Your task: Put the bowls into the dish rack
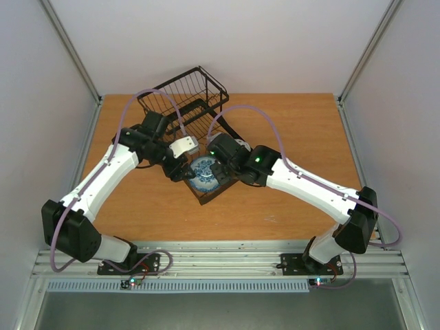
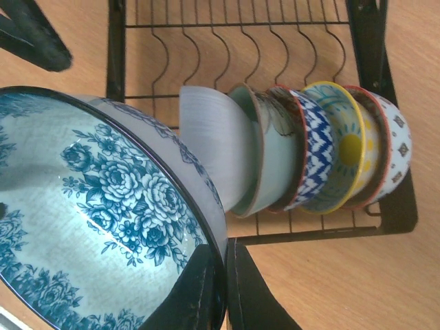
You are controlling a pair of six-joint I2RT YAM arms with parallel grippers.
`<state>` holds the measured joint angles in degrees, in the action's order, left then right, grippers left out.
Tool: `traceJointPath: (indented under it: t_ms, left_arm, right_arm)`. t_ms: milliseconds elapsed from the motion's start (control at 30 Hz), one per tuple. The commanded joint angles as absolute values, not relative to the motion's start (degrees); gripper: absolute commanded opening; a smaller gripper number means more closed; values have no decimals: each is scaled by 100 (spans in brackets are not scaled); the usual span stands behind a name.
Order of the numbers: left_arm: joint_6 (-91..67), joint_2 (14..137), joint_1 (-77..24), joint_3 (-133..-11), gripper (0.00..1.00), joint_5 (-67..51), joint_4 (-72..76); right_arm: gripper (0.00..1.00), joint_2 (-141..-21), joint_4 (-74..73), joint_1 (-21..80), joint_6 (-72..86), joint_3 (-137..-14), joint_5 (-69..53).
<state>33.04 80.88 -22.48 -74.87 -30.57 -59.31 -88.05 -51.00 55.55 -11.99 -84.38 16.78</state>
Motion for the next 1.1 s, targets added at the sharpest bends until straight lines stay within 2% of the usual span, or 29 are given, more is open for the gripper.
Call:
traceJointPath:
  t_ms: [0,133,233,367,400,467,500,600,667,733,833,1067]
  left_arm:
    - [3252,8155,-2285,-7418,75,-3032,-5726]
    - [3228,8156,-2285,-7408,71,-3049,-5699]
    - [3239,8163,-2285,-7396,59,-3062,-5691]
    - [3226,8197,-2285,-7411,38,-3131,-5702]
    - [3226,8212,-2285,-7413,30,-3151,-5716]
    - [3240,8252,-2285,-7434,8,-3199,-5760]
    - [3249,8268,-2285,-7454,1,-3222,-5791]
    - [3308,8269,-2286,-7462,0,-3349,-5861]
    - [3365,8248,-2285,-7458,1,-3422,-5903]
    - [3427,8206,-2285,-7462,1,-3508,-5934]
    - [3477,8140,-2285,-7463,0,-3665,-5974]
    - [3812,7951,-2175,-7414,0,-4354,-6098]
  right_arm:
    - [1,-8565,-4544,5545,-1249,-8605,1240]
    - [1,-8629,-4473,5555,-1223,-8622,1127]
    - [1,-8629,-4424,5559,-1230,-8619,1054]
    - [1,-8603,-4326,5563,-1265,-8594,972]
    - [1,-8592,-4294,5567,-1266,-8576,953]
    - [1,-8566,-4228,5572,-1286,-8534,933]
    - [1,-8555,-4206,5568,-1299,-8514,918]
    - [5,-8499,-4131,5577,-1314,-8427,931]
    - [20,-8382,-4046,5580,-1282,-8296,1014]
    - [43,-8192,-3894,5580,-1239,-8034,1052]
    - [59,-7775,-3578,5556,-1123,-7651,840]
    - [63,-7004,-2506,5452,-520,-6616,-829]
